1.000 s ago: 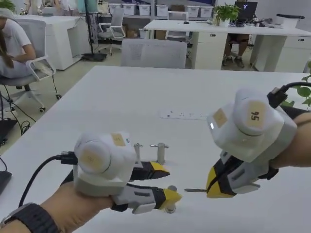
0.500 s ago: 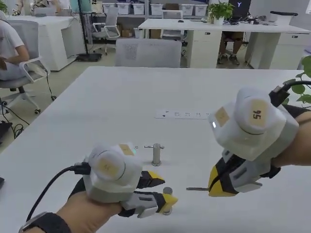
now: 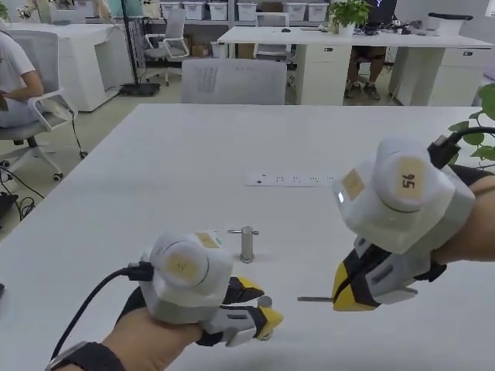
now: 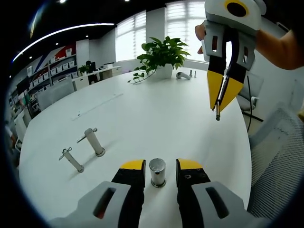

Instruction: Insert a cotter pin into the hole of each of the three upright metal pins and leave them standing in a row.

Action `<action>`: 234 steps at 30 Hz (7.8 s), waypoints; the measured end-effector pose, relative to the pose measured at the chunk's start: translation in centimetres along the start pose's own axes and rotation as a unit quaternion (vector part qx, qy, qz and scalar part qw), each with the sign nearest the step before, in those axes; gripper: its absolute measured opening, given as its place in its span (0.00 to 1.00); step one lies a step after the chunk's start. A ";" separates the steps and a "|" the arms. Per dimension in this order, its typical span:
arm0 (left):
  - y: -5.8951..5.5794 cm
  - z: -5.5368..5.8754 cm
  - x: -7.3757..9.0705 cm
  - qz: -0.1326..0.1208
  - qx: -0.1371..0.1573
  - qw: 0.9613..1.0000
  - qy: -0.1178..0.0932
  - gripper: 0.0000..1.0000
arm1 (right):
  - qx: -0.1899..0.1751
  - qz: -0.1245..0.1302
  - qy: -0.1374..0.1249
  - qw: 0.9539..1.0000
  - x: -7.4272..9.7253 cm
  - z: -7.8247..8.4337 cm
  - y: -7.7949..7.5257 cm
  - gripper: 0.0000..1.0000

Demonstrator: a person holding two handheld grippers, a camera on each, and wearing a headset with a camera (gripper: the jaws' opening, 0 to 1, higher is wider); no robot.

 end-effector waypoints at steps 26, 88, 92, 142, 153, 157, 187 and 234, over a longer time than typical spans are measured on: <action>0.3 0.3 0.1 0.000 -0.005 1.000 0.012 0.12 | -0.002 0.000 0.002 1.000 -0.3 0.0 -0.3 0.02; -1.0 1.5 1.3 0.101 -0.123 0.987 0.008 0.25 | -0.018 -0.029 0.047 0.998 -5.2 -0.9 -1.4 0.02; -1.2 1.7 1.2 0.078 -0.107 0.991 0.008 0.24 | -0.018 -0.028 0.044 0.998 -5.1 -1.1 -1.5 0.02; -0.9 1.4 0.5 0.132 -0.142 0.981 -0.023 0.11 | -0.028 -0.036 0.057 0.997 -6.7 -2.0 -1.3 0.02; -1.0 1.4 0.5 0.131 -0.139 0.981 -0.024 0.11 | -0.037 -0.039 0.058 0.997 -6.9 -1.9 -1.3 0.02; -1.0 1.4 0.5 0.130 -0.138 0.982 -0.024 0.11 | -0.038 -0.040 0.056 0.997 -7.0 -2.0 -1.3 0.02; -1.5 1.4 0.4 0.102 -0.126 0.986 -0.022 0.11 | -0.038 -0.050 0.071 0.996 -7.1 -2.8 -1.1 0.02; -1.3 2.0 0.3 0.097 -0.139 0.986 -0.005 0.12 | -0.002 -0.034 0.126 0.991 -7.0 -3.0 -1.2 0.02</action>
Point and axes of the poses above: the centre of the closed fingertips' face, and the gripper's own axes: x roughly backward along the fingers, y roughly to its left, z roughly out of its underside, the point moved 3 cm from there along x, roughly backward along the fingers, and after that the axes turned 14 degrees about y, right-handed, at the moved point
